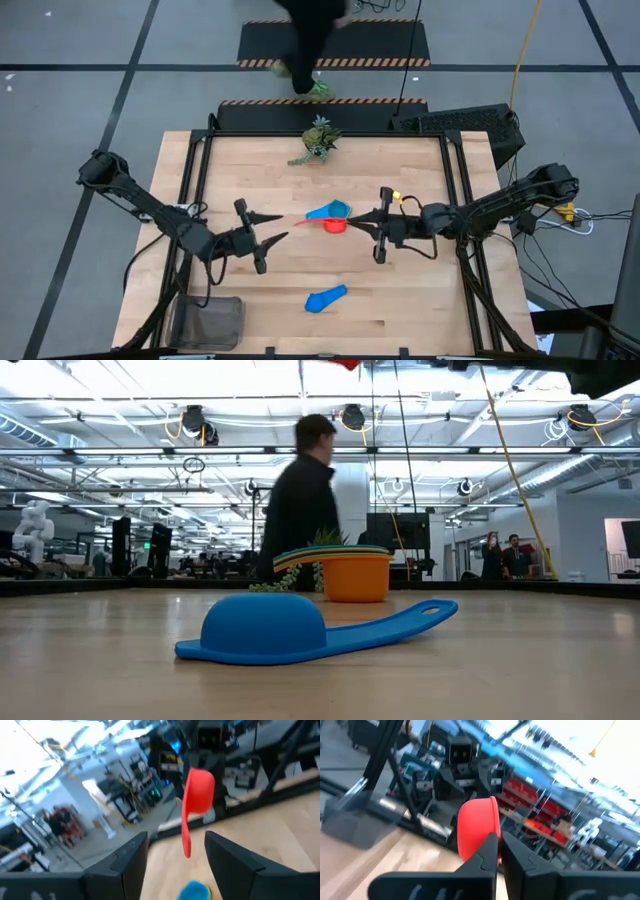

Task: Nest measuring cups in basket
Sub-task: Stack the red measuring cup on top of the light blue measuring cup

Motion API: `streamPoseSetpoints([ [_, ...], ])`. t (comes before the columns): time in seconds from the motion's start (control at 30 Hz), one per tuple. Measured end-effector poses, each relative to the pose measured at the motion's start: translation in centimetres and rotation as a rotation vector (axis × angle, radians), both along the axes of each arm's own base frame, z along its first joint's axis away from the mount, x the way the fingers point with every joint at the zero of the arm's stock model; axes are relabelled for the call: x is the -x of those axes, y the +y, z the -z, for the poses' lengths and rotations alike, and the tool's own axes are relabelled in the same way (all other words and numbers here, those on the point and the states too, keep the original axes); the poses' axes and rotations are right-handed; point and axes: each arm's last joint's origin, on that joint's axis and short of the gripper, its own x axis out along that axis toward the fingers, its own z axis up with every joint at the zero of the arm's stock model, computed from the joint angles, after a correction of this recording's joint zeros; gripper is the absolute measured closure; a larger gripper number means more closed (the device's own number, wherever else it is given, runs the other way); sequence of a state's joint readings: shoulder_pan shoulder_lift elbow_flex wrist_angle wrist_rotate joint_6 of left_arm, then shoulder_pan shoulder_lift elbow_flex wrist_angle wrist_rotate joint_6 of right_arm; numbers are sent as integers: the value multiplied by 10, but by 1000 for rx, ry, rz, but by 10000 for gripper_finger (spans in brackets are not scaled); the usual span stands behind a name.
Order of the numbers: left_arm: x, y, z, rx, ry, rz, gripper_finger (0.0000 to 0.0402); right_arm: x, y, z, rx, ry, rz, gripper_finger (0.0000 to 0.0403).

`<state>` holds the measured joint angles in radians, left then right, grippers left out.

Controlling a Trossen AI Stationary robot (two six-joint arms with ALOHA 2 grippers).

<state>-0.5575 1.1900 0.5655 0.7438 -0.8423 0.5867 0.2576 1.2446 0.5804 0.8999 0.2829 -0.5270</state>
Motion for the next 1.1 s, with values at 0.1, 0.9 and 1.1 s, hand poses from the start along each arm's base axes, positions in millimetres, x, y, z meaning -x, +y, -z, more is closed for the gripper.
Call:
streamPoseSetpoints([
  [0.1, -3, 6, -8, -48, -55, 24, 202, 1, 3, -5, 23, -45, -5, 403],
  [0.9, -10, 27, -32, -76, -303, 167, 202, 30, 31, -37, 185, -271, 34, 403],
  [1.1, -19, 15, -49, -70, -160, 76, 202, 32, 32, -37, 191, -240, 140, 403],
])
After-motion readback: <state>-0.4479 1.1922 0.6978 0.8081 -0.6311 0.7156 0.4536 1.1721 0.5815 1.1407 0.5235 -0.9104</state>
